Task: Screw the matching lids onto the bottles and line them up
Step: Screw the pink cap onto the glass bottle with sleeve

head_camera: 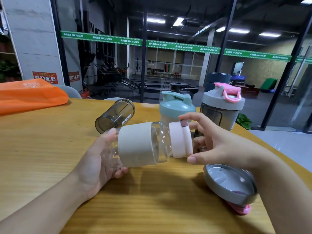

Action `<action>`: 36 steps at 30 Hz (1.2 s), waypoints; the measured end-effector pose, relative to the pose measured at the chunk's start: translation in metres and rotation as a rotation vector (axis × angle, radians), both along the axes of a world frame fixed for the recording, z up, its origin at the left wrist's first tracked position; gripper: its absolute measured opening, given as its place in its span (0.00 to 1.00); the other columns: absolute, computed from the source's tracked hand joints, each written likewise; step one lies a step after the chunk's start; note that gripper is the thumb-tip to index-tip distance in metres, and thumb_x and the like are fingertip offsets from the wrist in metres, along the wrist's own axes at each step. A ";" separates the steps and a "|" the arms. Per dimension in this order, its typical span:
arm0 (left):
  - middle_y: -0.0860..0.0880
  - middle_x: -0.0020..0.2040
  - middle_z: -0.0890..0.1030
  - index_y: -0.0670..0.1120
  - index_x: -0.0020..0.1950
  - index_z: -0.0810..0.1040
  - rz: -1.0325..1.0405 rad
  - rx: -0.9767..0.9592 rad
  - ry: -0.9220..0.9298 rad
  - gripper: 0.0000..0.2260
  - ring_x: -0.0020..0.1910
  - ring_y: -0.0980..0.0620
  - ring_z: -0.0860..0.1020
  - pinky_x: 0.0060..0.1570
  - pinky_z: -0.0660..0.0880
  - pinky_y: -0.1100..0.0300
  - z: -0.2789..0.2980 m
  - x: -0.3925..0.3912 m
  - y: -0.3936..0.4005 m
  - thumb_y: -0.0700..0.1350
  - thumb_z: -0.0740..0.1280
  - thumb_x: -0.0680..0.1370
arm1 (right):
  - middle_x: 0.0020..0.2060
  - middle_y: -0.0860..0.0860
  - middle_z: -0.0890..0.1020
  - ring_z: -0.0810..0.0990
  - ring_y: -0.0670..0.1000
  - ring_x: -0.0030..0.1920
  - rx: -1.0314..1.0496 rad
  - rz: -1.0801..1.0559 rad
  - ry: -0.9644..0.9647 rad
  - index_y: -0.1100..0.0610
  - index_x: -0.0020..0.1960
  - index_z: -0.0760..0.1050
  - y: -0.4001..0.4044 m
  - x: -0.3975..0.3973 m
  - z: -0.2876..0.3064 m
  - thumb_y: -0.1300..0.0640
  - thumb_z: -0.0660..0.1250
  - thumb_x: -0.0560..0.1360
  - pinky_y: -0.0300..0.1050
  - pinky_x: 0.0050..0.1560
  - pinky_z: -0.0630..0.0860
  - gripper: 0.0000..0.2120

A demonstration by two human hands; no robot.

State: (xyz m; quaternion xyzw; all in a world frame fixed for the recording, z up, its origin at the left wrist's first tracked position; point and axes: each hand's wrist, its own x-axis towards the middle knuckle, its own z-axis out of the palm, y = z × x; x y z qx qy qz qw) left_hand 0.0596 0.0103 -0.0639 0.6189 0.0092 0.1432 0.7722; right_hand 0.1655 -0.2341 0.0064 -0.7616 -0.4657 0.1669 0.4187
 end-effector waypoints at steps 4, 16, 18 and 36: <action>0.46 0.35 0.77 0.54 0.45 0.82 -0.002 0.016 0.009 0.17 0.26 0.48 0.71 0.24 0.64 0.60 0.000 -0.001 -0.002 0.61 0.64 0.63 | 0.59 0.53 0.72 0.78 0.50 0.42 -0.019 -0.018 0.014 0.35 0.60 0.67 0.001 0.001 -0.002 0.60 0.74 0.65 0.41 0.42 0.76 0.32; 0.44 0.37 0.78 0.48 0.53 0.79 0.007 0.024 0.036 0.27 0.26 0.47 0.71 0.23 0.66 0.61 -0.002 0.000 0.000 0.64 0.65 0.61 | 0.18 0.41 0.72 0.65 0.42 0.21 -0.076 -0.271 -0.118 0.54 0.38 0.72 0.014 -0.015 0.001 0.34 0.52 0.70 0.36 0.29 0.64 0.25; 0.44 0.37 0.77 0.48 0.54 0.78 0.005 0.026 0.040 0.28 0.26 0.47 0.71 0.23 0.66 0.61 -0.003 0.000 0.000 0.64 0.65 0.61 | 0.16 0.41 0.72 0.64 0.42 0.20 -0.118 -0.308 -0.136 0.53 0.35 0.73 0.015 -0.016 0.002 0.34 0.47 0.71 0.34 0.29 0.63 0.27; 0.45 0.36 0.77 0.48 0.58 0.77 -0.007 0.002 0.044 0.30 0.27 0.47 0.71 0.25 0.65 0.60 -0.005 0.003 0.004 0.64 0.64 0.62 | 0.63 0.47 0.70 0.75 0.46 0.61 -0.018 -0.028 -0.058 0.32 0.61 0.65 0.004 0.000 -0.003 0.55 0.76 0.64 0.50 0.62 0.75 0.34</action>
